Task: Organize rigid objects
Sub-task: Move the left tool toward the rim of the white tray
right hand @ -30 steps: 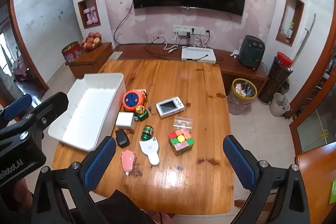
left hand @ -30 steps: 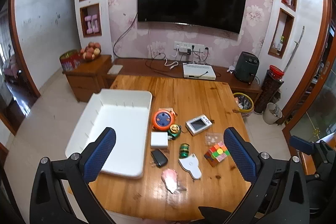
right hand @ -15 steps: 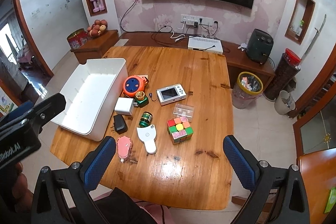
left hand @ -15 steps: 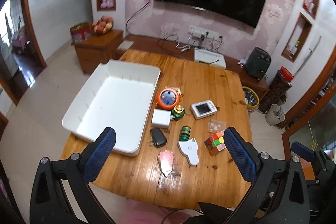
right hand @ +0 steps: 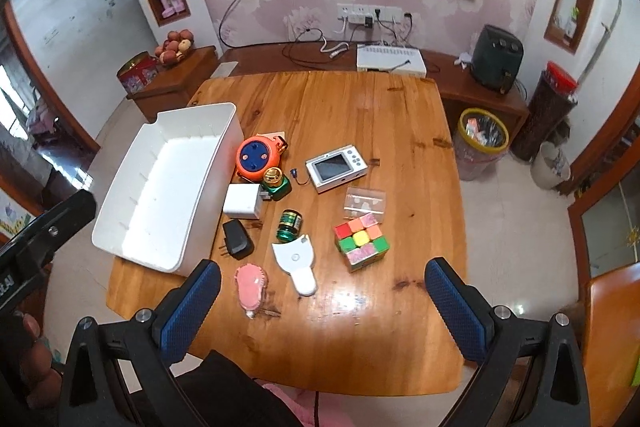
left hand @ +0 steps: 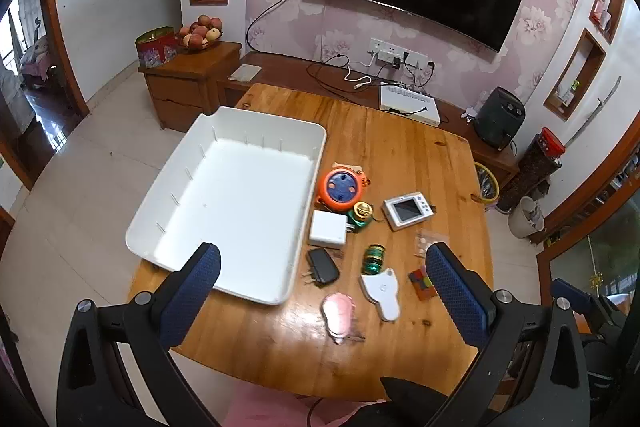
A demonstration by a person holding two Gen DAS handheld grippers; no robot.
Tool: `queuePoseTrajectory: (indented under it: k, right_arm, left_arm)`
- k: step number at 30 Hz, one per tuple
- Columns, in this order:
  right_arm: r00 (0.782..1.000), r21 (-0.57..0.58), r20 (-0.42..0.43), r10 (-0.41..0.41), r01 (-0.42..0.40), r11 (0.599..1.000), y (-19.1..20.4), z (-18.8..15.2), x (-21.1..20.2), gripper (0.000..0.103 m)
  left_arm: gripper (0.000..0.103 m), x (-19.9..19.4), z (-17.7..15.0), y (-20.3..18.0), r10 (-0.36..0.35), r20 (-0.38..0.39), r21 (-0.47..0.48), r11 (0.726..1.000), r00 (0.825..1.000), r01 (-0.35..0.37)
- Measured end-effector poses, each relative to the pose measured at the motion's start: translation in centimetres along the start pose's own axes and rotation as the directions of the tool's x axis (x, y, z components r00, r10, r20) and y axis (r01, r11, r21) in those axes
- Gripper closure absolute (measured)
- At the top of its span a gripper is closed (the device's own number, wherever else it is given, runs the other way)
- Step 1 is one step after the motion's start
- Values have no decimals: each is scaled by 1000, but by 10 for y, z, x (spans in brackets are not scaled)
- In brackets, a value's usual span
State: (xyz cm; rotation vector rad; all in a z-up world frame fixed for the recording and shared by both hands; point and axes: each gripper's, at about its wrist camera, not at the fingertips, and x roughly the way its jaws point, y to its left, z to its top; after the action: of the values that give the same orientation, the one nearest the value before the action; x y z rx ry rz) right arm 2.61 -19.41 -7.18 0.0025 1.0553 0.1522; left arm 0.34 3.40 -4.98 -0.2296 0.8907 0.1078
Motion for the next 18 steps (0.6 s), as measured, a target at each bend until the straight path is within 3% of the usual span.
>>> queuePoseTrajectory:
  k: [8, 18]
  right_arm:
    - [999, 105, -46, 27, -22, 994, 21, 15, 22, 1]
    - [992, 266, -114, 61, -29, 963, 37, 30, 53, 1]
  left_arm:
    - [1, 14, 30, 38, -25, -35, 45, 999, 999, 26]
    - [1, 59, 57, 92, 60, -152, 89, 995, 986, -47]
